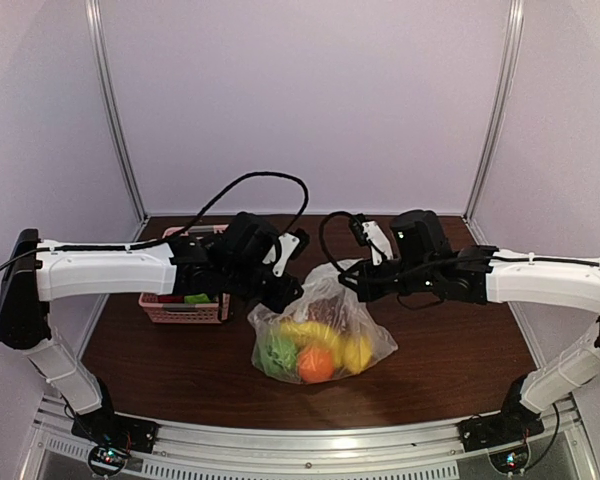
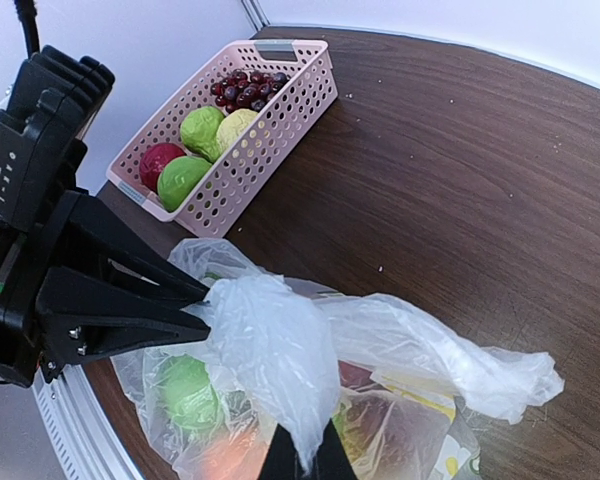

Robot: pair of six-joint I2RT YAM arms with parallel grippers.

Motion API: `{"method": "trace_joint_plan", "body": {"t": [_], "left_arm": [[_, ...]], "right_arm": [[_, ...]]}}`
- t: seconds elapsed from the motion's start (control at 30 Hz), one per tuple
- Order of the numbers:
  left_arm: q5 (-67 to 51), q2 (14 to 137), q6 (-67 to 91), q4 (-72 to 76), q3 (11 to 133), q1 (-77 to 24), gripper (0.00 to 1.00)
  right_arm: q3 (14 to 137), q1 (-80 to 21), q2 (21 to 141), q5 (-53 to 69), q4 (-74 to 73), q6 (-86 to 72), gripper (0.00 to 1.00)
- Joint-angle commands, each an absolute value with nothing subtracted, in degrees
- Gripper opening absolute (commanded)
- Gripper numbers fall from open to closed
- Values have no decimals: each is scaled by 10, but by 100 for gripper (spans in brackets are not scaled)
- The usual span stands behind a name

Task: Untie the knot of the plastic bag and take out the fruit
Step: Untie the bag handles from the takeout bag.

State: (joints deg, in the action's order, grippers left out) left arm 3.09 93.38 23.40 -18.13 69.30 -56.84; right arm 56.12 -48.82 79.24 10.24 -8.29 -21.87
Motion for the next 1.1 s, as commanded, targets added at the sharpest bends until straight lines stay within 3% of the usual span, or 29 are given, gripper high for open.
{"method": "trace_joint_plan", "body": {"t": [0.0, 0.13, 0.87, 1.07], "left_arm": [[38, 942, 234, -190, 693, -570, 11], [38, 939, 238, -190, 693, -570, 0], [75, 866, 282, -166, 638, -570, 0], [43, 843, 273, -134, 619, -570, 0]], "right_arm": [[570, -485, 797, 97, -70, -228, 0], [567, -485, 792, 91, -69, -231, 0], [514, -466, 749, 89, -71, -264, 0], [581, -466, 749, 100, -136, -231, 31]]}}
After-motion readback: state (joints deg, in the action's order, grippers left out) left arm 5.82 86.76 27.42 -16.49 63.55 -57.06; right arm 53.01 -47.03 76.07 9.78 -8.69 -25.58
